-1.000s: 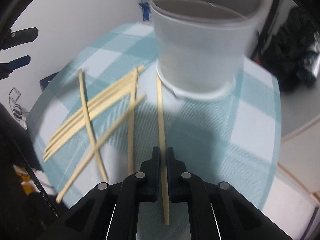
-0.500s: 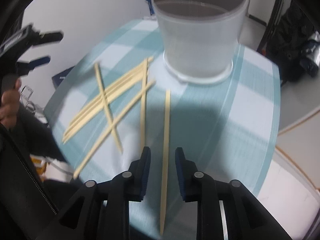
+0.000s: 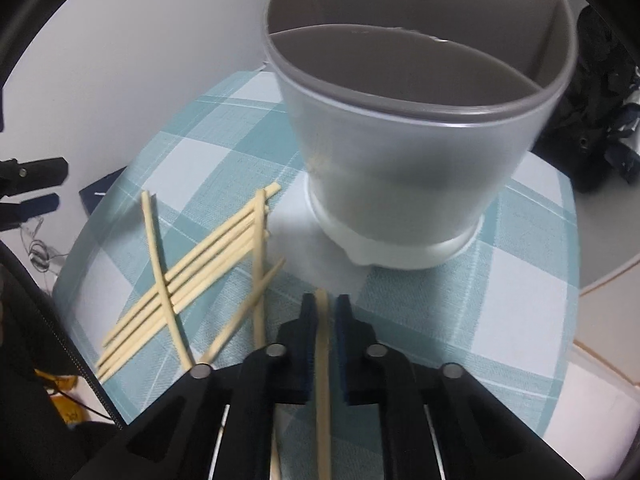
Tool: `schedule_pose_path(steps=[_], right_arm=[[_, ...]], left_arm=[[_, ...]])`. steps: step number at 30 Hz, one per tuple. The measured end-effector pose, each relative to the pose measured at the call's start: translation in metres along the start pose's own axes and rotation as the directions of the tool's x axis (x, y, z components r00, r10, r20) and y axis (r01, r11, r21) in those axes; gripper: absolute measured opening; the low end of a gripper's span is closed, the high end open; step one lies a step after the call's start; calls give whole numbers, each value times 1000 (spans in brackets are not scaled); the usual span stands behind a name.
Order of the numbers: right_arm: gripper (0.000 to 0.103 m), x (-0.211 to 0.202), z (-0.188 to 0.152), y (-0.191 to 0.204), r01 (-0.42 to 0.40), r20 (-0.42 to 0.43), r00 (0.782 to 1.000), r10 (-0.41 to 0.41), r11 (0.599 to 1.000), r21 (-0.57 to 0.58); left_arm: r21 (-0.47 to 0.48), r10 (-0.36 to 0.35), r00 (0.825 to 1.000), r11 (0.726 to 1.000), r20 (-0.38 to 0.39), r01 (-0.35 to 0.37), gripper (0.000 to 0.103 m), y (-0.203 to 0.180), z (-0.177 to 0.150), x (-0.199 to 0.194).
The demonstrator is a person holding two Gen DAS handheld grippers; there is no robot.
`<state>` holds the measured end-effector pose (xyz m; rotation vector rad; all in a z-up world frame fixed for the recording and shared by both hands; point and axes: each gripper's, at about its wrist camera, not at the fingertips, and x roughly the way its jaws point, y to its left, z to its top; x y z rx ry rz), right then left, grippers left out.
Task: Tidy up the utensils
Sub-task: 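Lower the left gripper and grasp a chopstick while the right gripper holds its chopstick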
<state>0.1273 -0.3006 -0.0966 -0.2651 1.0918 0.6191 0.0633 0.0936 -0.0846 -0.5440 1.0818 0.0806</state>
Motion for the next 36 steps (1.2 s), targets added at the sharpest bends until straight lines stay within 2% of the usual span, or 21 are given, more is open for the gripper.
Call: schedule_pose_path(steps=[3, 10, 18, 20, 22, 25, 31, 32, 33, 34, 36], right_arm=[[5, 2, 0, 5, 27, 12, 1000, -26, 999, -34], [5, -4, -2, -4, 0, 19, 1000, 0, 1000, 0], [4, -41, -2, -16, -60, 133, 990, 52, 997, 58], [0, -55, -3, -22, -79, 171, 983, 65, 994, 79], [0, -65, -4, -27, -97, 202, 976, 76, 991, 94], [0, -76, -5, -34, -115, 227, 970, 91, 989, 98], [0, -74, -6, -34, -145, 210, 970, 121, 984, 103], [0, -68, -5, -33, -150, 204, 971, 127, 983, 104], [1, -65, -5, -33, -149, 196, 972, 125, 983, 111], [3, -62, -6, -34, -147, 188, 974, 123, 982, 121], [3, -55, -6, -36, -158, 159, 978, 136, 979, 132]], left_arm=[[-13, -36, 999, 999, -29, 36, 102, 0, 1, 6], [-31, -81, 990, 996, -112, 78, 102, -4, -2, 20], [-15, -47, 991, 999, -129, 46, 99, -14, -5, 32], [-30, -19, 994, 999, -111, 16, 97, -15, -4, 33], [-49, 11, 993, 999, -118, -17, 96, -16, -2, 38], [-84, 31, 991, 996, -133, -43, 85, -17, 0, 44], [-10, 102, 986, 995, -134, -104, 56, -42, 0, 53], [6, 119, 984, 993, -134, -119, 48, -46, 0, 54], [19, 133, 982, 991, -131, -131, 36, -49, -1, 55], [40, 155, 979, 988, -133, -151, 32, -53, -1, 56], [55, 165, 977, 986, -133, -159, 13, -56, -2, 58]])
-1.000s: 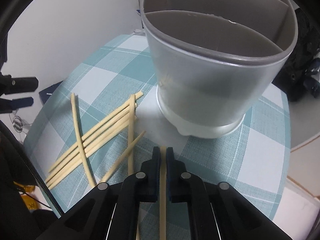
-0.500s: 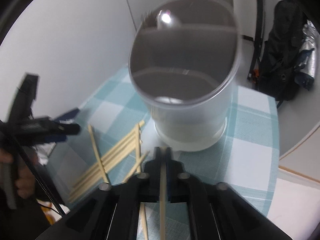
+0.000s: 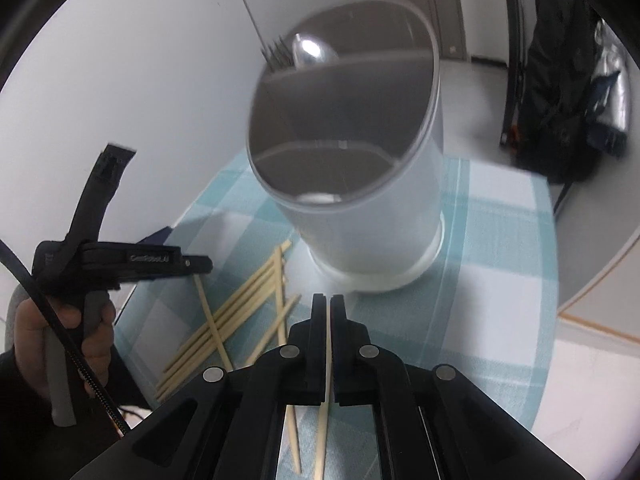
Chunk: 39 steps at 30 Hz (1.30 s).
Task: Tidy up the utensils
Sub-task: 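Lower the left gripper and grasp a chopstick while the right gripper holds its chopstick, then lift both held chopsticks upright with both grippers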
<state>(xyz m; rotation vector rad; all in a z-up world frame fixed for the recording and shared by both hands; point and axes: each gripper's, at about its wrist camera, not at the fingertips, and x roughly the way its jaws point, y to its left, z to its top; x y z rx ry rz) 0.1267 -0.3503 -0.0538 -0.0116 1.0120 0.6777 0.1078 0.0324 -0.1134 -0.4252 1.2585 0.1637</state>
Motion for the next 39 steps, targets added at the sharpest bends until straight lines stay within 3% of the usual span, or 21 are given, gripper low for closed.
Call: schedule_pose_path(steps=[8, 18, 23, 30, 39], right_arm=[[3, 30, -8, 7, 10, -109, 994, -14, 999, -32], [12, 58, -5, 27, 102, -141, 984, -113, 991, -88], [9, 64, -5, 43, 159, -116, 977, -178, 976, -152], [6, 62, -2, 38, 142, -101, 983, -154, 983, -115], [5, -1, -6, 42, 97, 64, 994, -91, 992, -84]], left_arm=[[-52, 19, 1000, 999, 21, -17, 4, 2, 4, 3], [-109, 3, 999, 994, 50, 3, 3, 1, 14, 6], [-118, -27, 996, 992, 84, 37, 3, 3, 19, 1], [-136, -92, 984, 984, 151, 113, 3, 6, 22, -14], [-73, -181, 949, 976, 258, 206, 3, 2, 21, -48]])
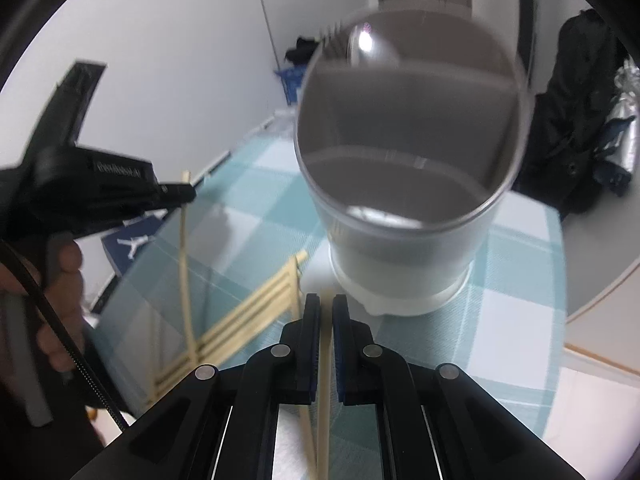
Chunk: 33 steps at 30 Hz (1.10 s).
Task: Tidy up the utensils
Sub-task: 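Lift both held chopsticks upright with both grippers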
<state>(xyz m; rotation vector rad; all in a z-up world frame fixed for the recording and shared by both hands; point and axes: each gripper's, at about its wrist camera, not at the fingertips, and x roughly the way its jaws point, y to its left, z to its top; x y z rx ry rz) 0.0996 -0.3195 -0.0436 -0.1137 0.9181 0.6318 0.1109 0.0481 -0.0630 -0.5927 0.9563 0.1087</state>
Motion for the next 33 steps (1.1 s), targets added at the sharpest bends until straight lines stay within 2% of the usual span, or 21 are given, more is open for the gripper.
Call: schedule_pose_path(steps=[5, 8, 12, 20, 28, 33], right_arm=[[5, -32, 1, -7, -7, 91, 996, 3, 999, 38], [5, -38, 11, -3, 20, 137, 990, -28, 998, 60], [5, -61, 3, -4, 46, 189, 980, -65, 994, 103], [5, -81, -4, -9, 58, 254, 962, -99, 985, 163], [5, -90, -9, -3, 71, 247, 962, -114, 982, 178], [5, -103, -7, -7, 63, 294, 948, -121, 978, 200]], left_arm=[[48, -64, 995, 997, 74, 60, 3, -9, -4, -26], [104, -100, 987, 991, 127, 87, 3, -18, -8, -42], [183, -120, 978, 979, 168, 89, 3, -30, -17, -58], [310, -152, 969, 947, 195, 86, 3, -47, -31, -78], [371, -183, 957, 924, 223, 90, 3, -57, -42, -98], [368, -214, 950, 922, 225, 121, 3, -59, -41, -108]])
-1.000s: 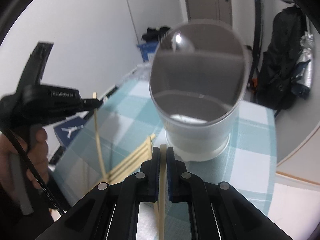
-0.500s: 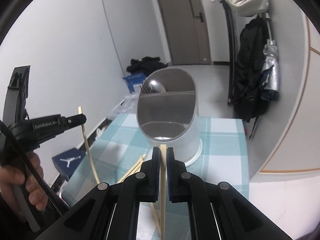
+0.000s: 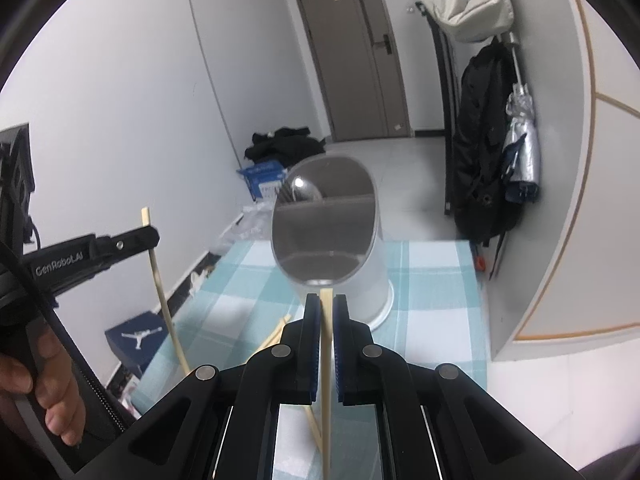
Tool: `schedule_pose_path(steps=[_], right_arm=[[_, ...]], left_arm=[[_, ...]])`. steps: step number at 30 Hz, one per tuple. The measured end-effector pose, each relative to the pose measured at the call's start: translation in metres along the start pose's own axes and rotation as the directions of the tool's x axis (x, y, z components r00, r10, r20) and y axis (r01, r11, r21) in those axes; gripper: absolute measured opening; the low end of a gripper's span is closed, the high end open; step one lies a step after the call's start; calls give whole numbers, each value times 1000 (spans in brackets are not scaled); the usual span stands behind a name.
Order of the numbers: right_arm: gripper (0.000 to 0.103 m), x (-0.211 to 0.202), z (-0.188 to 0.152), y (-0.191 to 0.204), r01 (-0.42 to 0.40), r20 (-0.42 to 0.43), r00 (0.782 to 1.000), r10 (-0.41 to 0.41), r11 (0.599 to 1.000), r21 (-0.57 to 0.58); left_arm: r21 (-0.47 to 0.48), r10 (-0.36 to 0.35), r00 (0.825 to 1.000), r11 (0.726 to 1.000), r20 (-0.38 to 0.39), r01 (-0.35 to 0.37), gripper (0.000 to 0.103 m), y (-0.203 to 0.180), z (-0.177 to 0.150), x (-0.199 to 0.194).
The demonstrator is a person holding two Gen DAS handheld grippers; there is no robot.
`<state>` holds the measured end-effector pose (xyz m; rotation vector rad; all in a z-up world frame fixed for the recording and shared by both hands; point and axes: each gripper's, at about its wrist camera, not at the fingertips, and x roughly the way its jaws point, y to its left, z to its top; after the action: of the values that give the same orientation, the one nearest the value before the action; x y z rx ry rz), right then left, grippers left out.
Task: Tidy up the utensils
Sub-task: 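Lift both held chopsticks upright with both grippers, then carry both chopsticks over the white holder and lower them in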
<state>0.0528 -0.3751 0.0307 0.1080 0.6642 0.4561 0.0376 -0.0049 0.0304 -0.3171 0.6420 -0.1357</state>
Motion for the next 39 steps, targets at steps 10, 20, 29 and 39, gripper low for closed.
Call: schedule_pose_path(steps=[10, 20, 29, 39], right_arm=[[5, -21, 32, 1, -27, 86, 996, 26, 1000, 10], [5, -38, 93, -3, -66, 181, 981, 67, 998, -12], [5, -32, 155, -4, -91, 251, 963, 101, 994, -54], [5, 0, 196, -22, -103, 338, 934, 113, 994, -48]], left_arm=[[16, -45, 997, 999, 67, 44, 3, -19, 32, -20], [-12, -81, 989, 996, 120, 83, 3, -31, 68, -17], [-56, -108, 981, 991, 159, 119, 3, -36, 103, -2], [-106, -101, 968, 986, 229, 128, 3, -39, 122, 35]])
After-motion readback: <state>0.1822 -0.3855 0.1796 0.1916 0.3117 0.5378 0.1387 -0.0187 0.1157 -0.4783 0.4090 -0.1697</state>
